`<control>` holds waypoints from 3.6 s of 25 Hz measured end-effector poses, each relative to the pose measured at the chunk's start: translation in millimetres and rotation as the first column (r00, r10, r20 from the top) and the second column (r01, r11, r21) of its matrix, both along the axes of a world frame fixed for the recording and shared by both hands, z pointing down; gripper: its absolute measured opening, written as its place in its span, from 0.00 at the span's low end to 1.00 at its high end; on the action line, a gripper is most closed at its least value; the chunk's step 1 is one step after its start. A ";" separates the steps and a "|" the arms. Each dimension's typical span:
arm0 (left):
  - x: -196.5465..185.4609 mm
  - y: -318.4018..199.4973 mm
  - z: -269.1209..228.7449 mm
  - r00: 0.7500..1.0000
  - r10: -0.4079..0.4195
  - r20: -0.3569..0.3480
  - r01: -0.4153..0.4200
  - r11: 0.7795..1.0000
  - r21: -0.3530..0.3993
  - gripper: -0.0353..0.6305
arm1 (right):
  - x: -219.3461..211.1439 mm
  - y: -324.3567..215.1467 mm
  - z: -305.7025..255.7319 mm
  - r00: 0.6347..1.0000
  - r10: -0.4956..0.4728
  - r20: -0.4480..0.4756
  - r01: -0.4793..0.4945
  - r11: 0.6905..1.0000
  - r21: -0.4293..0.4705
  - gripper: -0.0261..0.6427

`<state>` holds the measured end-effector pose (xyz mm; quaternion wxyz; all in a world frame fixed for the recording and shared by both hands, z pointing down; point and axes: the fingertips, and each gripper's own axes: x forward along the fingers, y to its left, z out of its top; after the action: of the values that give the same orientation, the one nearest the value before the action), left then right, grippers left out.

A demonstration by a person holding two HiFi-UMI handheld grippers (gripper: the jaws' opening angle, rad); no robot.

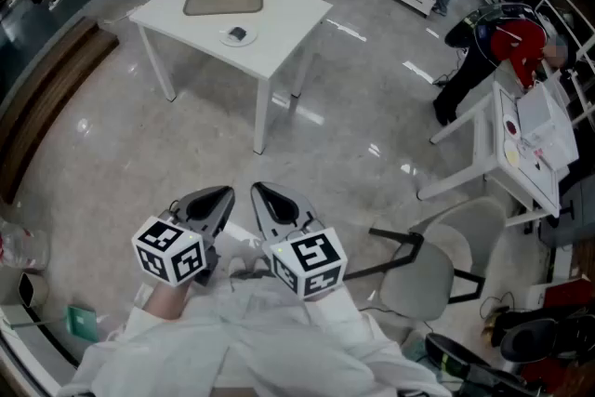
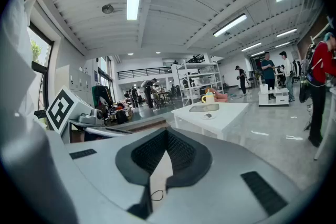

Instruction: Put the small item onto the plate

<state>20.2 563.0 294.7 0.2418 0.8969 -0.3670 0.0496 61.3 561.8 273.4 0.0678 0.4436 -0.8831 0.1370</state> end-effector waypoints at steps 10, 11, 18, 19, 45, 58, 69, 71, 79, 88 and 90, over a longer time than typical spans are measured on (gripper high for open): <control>-5.6 -3.3 1.0 0.999 -0.019 -0.033 0.018 1.000 -0.022 0.07 | -2.0 -11.5 -4.8 1.000 -0.014 -0.022 0.015 0.999 0.029 0.06; -4.9 -3.2 1.7 0.999 -0.018 -0.042 0.017 0.999 -0.027 0.07 | -2.5 -12.3 -4.5 1.000 -0.015 -0.020 0.016 0.999 0.030 0.06; -4.7 -5.1 2.0 0.999 -0.022 -0.042 0.021 0.999 -0.030 0.07 | -8.4 -11.9 0.3 0.999 -0.037 -0.030 0.037 0.999 0.013 0.06; -4.3 -6.1 2.1 0.999 -0.023 -0.041 0.022 0.999 -0.030 0.07 | -8.3 -12.7 0.8 0.999 -0.038 -0.027 0.038 0.999 0.011 0.06; 43.3 -8.6 41.3 0.995 -0.087 -0.045 0.081 0.989 -0.126 0.07 | 39.6 -23.8 33.5 0.995 -0.093 0.033 0.096 0.993 -0.076 0.06; 21.5 -102.9 43.1 0.995 -0.079 -0.060 0.071 0.991 -0.117 0.07 | 17.9 -114.7 46.2 0.997 -0.069 0.020 0.071 0.993 -0.095 0.06; -30.8 -225.4 20.5 0.999 -0.018 -0.032 0.017 0.999 -0.044 0.07 | -31.1 -237.5 25.5 0.999 -0.018 0.027 0.019 0.999 -0.032 0.06; -38.8 -242.7 18.2 1.000 -0.004 -0.030 0.003 0.999 -0.040 0.07 | -40.1 -255.1 23.9 1.000 -0.006 0.027 0.007 0.999 -0.031 0.06; -58.4 -280.9 30.3 0.999 0.022 -0.039 -0.025 0.996 -0.080 0.07 | -58.6 -292.7 36.2 1.000 0.023 0.006 -0.023 0.997 -0.067 0.06; -60.2 -307.0 43.0 0.999 0.042 -0.034 -0.046 0.994 -0.100 0.07 | -49.4 -327.4 46.3 0.997 0.072 0.008 -0.071 0.994 -0.080 0.06; -62.4 -317.7 44.9 0.999 0.031 -0.034 -0.034 0.994 -0.102 0.07 | -49.9 -338.8 48.5 0.997 0.071 0.013 -0.070 0.994 -0.081 0.06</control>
<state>-42.2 245.3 339.6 0.2927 0.8899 -0.3451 0.0576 11.5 222.9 321.9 0.0737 0.4702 -0.8612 0.1784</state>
